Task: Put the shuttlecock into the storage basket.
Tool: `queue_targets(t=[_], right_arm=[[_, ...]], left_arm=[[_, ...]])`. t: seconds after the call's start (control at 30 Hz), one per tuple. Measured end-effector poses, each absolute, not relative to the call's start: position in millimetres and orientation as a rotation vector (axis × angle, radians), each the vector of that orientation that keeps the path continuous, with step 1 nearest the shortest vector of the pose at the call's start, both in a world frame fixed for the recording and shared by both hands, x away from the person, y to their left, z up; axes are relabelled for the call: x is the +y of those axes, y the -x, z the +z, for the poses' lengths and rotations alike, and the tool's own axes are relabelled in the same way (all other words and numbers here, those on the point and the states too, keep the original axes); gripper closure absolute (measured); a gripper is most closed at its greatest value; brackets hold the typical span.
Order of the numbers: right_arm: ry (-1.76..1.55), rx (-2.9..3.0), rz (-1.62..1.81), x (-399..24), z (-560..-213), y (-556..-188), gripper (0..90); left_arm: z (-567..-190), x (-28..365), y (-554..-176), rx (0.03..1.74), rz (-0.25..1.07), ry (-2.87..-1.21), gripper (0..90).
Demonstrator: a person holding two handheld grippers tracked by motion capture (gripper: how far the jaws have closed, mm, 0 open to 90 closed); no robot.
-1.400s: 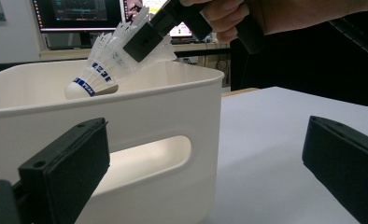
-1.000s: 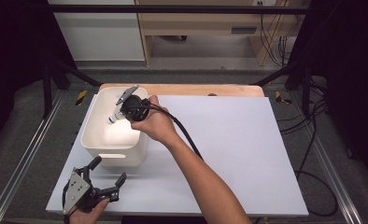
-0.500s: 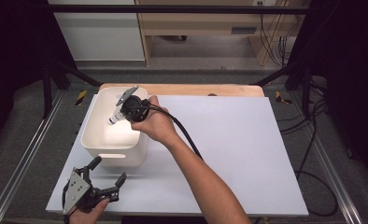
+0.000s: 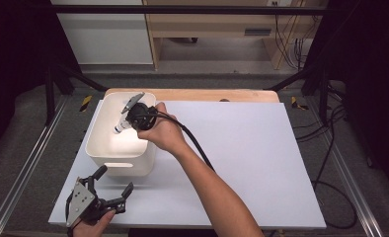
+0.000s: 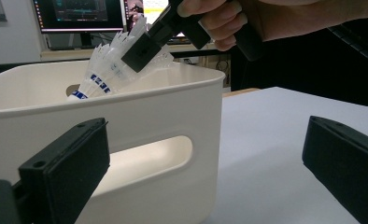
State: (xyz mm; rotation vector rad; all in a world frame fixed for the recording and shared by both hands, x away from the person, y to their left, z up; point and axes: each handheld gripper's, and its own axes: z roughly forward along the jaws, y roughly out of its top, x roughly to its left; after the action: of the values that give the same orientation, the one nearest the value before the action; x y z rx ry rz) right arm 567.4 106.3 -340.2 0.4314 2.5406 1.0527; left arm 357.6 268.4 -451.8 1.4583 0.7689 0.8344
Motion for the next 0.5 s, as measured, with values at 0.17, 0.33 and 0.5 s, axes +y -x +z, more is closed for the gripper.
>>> queue_targets(t=[0.17,0.33,0.5], right_arm=[[-0.434,2.545,1.05,107.9,-342.0,-567.2,89.0],[-0.43,2.549,1.046,108.1,-342.1,-566.9,88.9],[-0.423,2.551,1.043,107.9,-343.2,-566.9,88.9]], left_arm=[[-451.7,268.9,-357.6,0.77,0.835,-1.457,0.8],[-451.7,268.6,-357.6,0.768,0.835,-1.459,0.8],[-451.5,268.3,-357.3,0.767,0.835,-1.459,0.8]])
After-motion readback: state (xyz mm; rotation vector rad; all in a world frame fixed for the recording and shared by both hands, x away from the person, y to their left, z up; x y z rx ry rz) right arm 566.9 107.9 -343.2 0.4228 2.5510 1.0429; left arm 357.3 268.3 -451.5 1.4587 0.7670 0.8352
